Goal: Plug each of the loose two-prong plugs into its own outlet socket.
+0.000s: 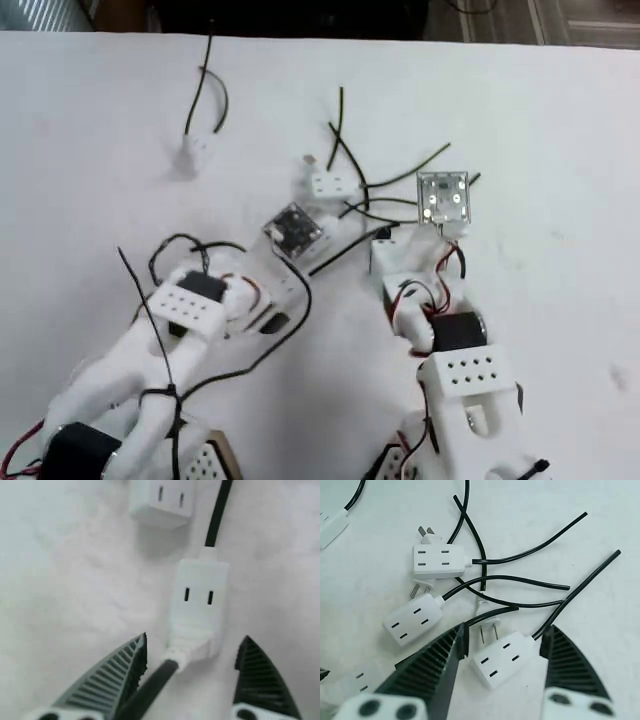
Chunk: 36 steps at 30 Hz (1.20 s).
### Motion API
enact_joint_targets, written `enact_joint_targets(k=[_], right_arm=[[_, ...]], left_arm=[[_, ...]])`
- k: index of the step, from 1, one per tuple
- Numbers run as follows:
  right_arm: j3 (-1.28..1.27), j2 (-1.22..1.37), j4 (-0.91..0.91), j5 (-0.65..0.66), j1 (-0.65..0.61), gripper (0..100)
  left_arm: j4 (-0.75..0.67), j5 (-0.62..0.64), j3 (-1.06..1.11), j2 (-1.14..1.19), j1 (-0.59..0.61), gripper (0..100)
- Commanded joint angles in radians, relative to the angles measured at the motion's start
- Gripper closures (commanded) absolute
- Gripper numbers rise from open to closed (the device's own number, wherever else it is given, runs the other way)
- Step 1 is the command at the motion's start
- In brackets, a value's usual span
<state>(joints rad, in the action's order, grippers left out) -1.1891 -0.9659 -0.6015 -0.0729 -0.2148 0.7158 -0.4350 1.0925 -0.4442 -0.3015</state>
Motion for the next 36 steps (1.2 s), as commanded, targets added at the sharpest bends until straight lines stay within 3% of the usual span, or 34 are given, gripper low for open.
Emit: enact_joint_targets(k=[1, 11, 16, 22, 29, 36], right_arm=[[0.006, 0.002, 0.019, -0.009, 0.013, 76.5], [0.005, 0.002, 0.016, -0.009, 0.013, 76.5], [0.005, 0.002, 0.016, -0.009, 0.013, 76.5], [0.005, 0.002, 0.015, -0.009, 0.015, 76.5], [0.005, 0.002, 0.013, -0.009, 0.016, 76.5], [0.005, 0.002, 0.013, -0.009, 0.016, 76.5]], left_arm=[[-0.015, 0.009, -0.041, 0.005, -0.065, 82], [-0.032, 0.003, -0.038, 0.013, -0.113, 98], [0.132, 0.0, -0.104, -0.042, -0.105, 98], [0.377, 0.0, -0.213, -0.274, -0.094, 98], [0.379, -0.061, -0.232, -0.458, 0.105, 98], [0.199, -0.118, -0.227, -0.421, 0.312, 98]])
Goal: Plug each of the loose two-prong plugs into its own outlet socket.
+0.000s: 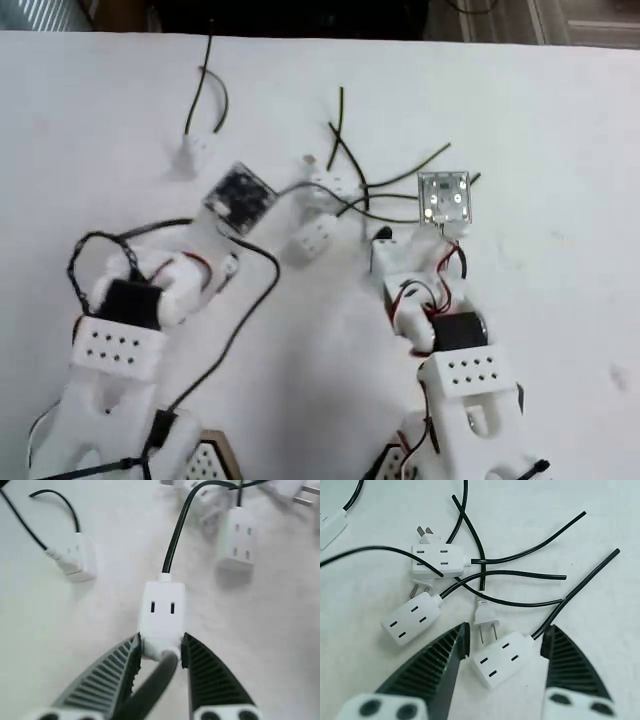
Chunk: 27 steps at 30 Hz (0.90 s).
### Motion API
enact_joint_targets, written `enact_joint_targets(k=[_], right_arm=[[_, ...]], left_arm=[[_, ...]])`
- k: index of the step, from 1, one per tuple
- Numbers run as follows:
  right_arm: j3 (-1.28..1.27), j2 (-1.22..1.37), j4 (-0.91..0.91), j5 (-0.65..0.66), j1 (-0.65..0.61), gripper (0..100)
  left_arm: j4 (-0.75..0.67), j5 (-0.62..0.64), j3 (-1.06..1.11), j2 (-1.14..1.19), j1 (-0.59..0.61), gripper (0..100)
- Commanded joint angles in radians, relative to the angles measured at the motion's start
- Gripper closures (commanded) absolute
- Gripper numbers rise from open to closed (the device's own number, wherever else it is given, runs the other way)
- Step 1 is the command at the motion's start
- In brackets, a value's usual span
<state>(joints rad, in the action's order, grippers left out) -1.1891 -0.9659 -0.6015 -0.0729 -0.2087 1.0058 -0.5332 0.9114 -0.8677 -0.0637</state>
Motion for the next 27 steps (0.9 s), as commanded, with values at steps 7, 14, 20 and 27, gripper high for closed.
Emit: enact_joint_targets(k=[7, 14, 20, 27], right_arm=[[0.005, 0.002, 0.013, -0.009, 0.01, 76.5], [-0.011, 0.002, 0.019, -0.009, 0.004, 76.5], [-0.011, 0.002, 0.019, -0.009, 0.002, 76.5], [-0.011, 0.002, 0.019, -0.008, 0.001, 76.5]], left_arm=[[-0.358, -0.012, -0.049, 0.232, 0.153, 98], [-0.603, 0.031, -0.129, 0.544, 0.148, 98], [-0.566, 0.031, -0.397, 0.855, 0.147, 97], [-0.37, 0.146, -0.592, 1.043, 0.145, 69]])
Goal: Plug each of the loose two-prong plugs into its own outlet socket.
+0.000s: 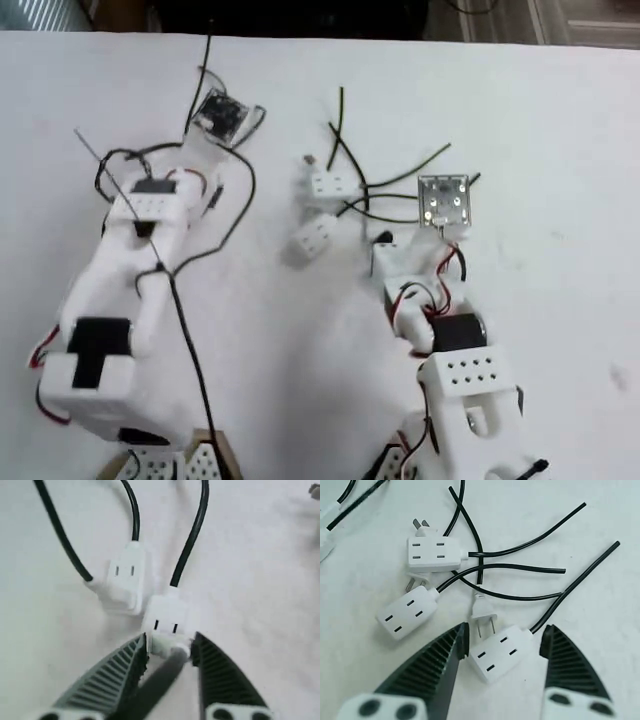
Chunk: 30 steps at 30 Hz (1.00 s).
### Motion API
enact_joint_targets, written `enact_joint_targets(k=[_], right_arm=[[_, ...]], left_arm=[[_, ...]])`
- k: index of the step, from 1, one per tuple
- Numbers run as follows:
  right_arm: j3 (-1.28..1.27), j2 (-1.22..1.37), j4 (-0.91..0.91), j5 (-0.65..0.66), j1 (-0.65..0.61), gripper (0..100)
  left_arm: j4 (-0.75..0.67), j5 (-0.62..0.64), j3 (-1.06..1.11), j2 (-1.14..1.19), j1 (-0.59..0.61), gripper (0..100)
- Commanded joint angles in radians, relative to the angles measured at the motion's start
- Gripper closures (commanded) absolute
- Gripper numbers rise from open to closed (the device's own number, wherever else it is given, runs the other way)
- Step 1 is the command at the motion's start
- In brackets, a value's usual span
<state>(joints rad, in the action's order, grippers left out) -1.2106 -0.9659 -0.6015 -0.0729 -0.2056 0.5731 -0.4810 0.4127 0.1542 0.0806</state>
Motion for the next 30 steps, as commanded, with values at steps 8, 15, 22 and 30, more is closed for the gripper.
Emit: enact_joint_targets(k=[8, 15, 22, 30], right_arm=[[0.009, 0.002, 0.019, -0.008, -0.002, 76.5], [0.008, 0.002, 0.019, -0.008, -0.002, 76.5], [0.006, 0.002, 0.019, -0.008, -0.002, 76.5], [0.006, 0.002, 0.019, -0.005, -0.004, 76.5]], left_arm=[[0.33, 0.16, -0.232, -0.094, 0.038, 61], [0.405, 0.16, -0.252, -0.166, 0.039, 61], [0.396, 0.107, -0.23, -0.079, 0.039, 61], [0.256, -0.058, -0.23, 0.125, 0.059, 72]])
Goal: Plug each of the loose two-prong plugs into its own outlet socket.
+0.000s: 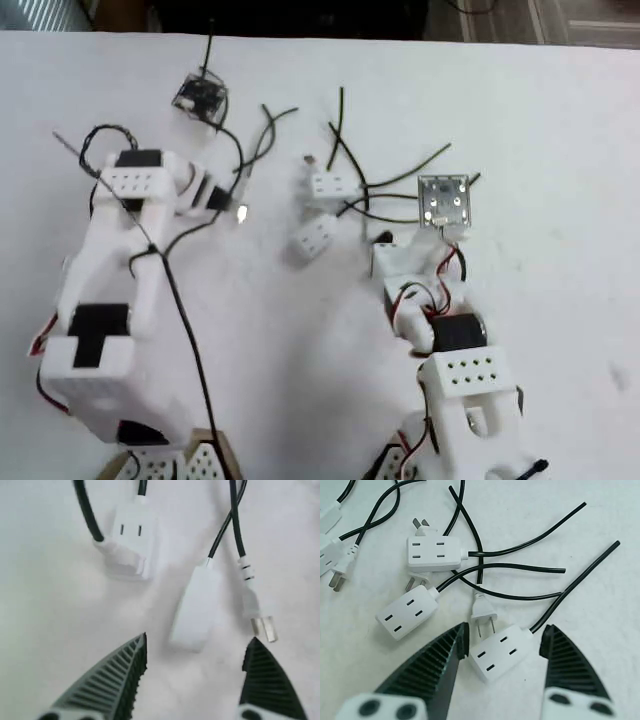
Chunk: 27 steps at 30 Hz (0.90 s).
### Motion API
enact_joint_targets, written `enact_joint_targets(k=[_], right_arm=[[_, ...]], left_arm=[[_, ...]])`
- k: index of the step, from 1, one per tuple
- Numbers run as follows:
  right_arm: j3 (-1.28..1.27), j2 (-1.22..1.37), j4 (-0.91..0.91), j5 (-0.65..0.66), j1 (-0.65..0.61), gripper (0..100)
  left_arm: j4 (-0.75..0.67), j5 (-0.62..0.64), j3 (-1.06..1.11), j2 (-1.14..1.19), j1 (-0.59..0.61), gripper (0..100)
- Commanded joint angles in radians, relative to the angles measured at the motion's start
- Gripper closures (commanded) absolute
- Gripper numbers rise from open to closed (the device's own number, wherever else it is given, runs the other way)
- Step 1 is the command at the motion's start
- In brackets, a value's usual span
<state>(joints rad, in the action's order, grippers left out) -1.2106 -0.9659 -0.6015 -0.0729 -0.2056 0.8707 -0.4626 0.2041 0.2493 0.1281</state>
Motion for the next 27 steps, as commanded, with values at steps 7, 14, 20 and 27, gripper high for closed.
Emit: enact_joint_targets(k=[7, 14, 20, 27], right_arm=[[0.006, 0.002, 0.019, -0.003, -0.004, 76.5], [0.006, 0.002, 0.019, -0.002, -0.004, 76.5], [0.006, 0.002, 0.019, -0.002, -0.004, 76.5], [0.005, 0.002, 0.019, 0.0, -0.022, 76.5]], left_arm=[[-0.057, -0.069, -0.098, 0.134, 0.027, 80], [-0.034, -0.071, -0.104, 0.122, 0.01, 91], [0.049, -0.071, -0.104, 0.035, -0.005, 98], [0.278, -0.071, -0.097, -0.13, -0.044, 95]])
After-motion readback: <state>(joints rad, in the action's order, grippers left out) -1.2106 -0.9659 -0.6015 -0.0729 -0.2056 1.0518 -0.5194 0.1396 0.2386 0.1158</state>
